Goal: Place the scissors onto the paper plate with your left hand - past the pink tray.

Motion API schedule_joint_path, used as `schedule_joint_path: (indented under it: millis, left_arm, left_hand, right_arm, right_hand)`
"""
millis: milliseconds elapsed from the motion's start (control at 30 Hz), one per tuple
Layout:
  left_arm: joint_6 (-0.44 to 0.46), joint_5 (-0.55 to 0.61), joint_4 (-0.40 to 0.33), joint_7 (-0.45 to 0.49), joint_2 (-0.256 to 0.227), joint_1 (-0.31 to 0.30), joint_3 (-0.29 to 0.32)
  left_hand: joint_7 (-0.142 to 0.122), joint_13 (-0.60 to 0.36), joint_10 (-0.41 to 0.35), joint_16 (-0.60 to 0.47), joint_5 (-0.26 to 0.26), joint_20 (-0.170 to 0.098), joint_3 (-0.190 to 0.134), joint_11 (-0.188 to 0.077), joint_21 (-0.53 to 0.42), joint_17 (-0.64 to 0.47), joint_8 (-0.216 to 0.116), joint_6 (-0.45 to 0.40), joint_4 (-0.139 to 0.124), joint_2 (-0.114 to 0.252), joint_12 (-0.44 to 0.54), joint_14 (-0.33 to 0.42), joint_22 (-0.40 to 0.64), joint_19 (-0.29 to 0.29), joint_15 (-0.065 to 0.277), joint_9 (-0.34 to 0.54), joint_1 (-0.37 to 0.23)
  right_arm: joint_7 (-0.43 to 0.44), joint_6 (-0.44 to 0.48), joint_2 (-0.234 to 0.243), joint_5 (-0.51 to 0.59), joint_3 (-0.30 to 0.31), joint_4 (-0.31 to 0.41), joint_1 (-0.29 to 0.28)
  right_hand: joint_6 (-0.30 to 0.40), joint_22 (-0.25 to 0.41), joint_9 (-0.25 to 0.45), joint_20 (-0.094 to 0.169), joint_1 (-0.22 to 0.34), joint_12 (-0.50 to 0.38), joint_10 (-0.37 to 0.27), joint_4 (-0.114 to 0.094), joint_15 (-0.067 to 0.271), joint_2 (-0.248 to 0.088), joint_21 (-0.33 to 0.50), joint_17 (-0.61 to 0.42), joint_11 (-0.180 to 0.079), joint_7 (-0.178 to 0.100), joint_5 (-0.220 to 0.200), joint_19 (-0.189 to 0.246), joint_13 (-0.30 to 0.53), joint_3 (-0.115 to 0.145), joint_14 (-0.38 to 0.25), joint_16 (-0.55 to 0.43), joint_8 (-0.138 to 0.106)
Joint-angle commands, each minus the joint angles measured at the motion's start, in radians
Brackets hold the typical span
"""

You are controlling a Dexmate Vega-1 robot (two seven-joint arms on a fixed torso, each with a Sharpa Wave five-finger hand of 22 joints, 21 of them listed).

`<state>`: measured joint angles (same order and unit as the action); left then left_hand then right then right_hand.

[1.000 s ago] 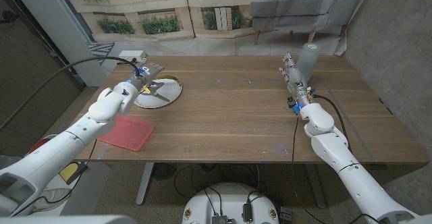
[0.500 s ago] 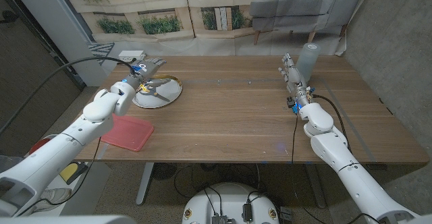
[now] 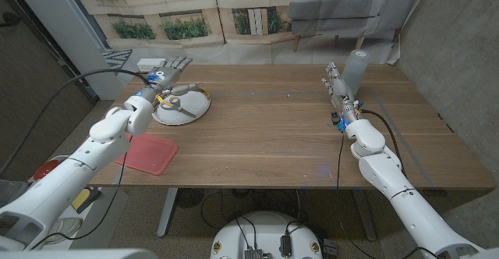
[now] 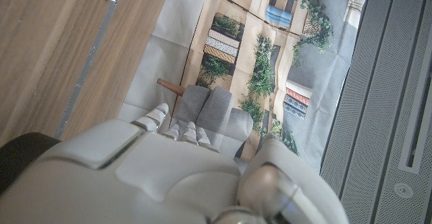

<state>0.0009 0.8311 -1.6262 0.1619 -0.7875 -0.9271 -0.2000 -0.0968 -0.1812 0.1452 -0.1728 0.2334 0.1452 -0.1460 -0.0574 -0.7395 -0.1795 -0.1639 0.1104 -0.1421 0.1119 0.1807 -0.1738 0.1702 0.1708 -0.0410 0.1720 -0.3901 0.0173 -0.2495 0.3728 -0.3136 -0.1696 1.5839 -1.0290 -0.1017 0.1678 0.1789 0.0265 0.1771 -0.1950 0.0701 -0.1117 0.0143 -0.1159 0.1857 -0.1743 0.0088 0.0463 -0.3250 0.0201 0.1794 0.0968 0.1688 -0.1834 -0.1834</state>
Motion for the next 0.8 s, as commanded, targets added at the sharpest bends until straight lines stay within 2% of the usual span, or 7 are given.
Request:
schedule_joint_path:
  millis: [33,400,467,533,800]
  left_arm:
    - [-0.082,-0.163,-0.007,-0.033,0.046,-0.026,0.074]
    - [-0.139,-0.276,0.002,-0.081,0.096,-0.03,0.127]
    - [-0.157,-0.311,0.009,-0.091,0.111,-0.03,0.139]
    - [-0.166,-0.327,0.01,-0.097,0.121,-0.031,0.147]
    - [-0.153,-0.38,-0.026,-0.167,0.145,-0.046,0.177]
  left_hand:
    - [0.008,-0.002,0.016,-0.009,0.004,0.01,0.005,0.004,0.011,-0.002,-0.006,0.016,-0.016,0.009,0.001,-0.023,0.003,0.252,-0.015,0.003,0.024]
    - [0.007,-0.002,0.048,-0.011,0.002,0.02,0.032,0.017,0.04,-0.003,-0.01,0.036,-0.031,0.009,0.003,-0.045,0.006,0.281,-0.033,0.003,0.096]
    - [0.002,-0.002,0.045,-0.012,0.002,0.021,0.038,0.019,0.041,-0.003,-0.013,0.033,-0.032,0.007,0.006,-0.044,0.007,0.276,-0.034,0.002,0.107]
    - [-0.013,-0.001,0.041,-0.015,0.002,0.023,0.044,0.02,0.043,-0.003,-0.018,0.021,-0.034,0.006,0.009,-0.04,0.007,0.272,-0.032,0.002,0.123]
    - [-0.014,-0.001,0.054,-0.013,0.005,0.034,0.056,0.018,0.058,-0.004,-0.014,0.03,-0.04,0.022,0.008,-0.057,0.009,0.282,-0.032,0.002,0.172]
  right_arm:
    - [0.002,0.005,0.002,0.003,-0.003,0.01,-0.003]
    - [0.006,0.01,0.004,0.007,-0.004,0.018,-0.008]
    - [0.006,0.008,0.006,0.008,-0.005,0.02,-0.008]
    - [0.005,0.009,0.007,0.008,-0.005,0.021,-0.009]
    - [-0.004,0.005,0.006,0.005,-0.009,0.013,-0.003]
  right_hand:
    - [0.0,0.002,0.004,0.025,0.002,0.0,-0.001,0.002,-0.005,-0.002,0.004,-0.002,0.002,0.003,0.0,-0.003,0.003,0.002,-0.001,0.0,-0.004]
    - [0.0,0.002,0.004,0.025,0.002,0.0,-0.001,0.002,-0.005,-0.002,0.004,-0.002,0.003,0.004,0.0,-0.003,0.003,0.002,0.0,0.001,-0.004]
    - [0.001,0.002,0.004,0.025,0.002,0.0,-0.001,0.002,-0.005,-0.002,0.004,-0.002,0.003,0.004,0.0,-0.003,0.003,0.002,0.0,0.0,-0.005]
    - [0.0,0.002,0.004,0.025,0.002,0.0,0.0,0.002,-0.005,-0.002,0.004,-0.002,0.003,0.004,0.0,-0.003,0.003,0.001,0.0,0.001,-0.004]
    - [0.0,0.002,0.004,0.025,0.002,0.0,-0.001,0.002,-0.005,-0.002,0.004,-0.002,0.002,0.004,0.0,-0.003,0.004,0.001,0.0,0.001,-0.004]
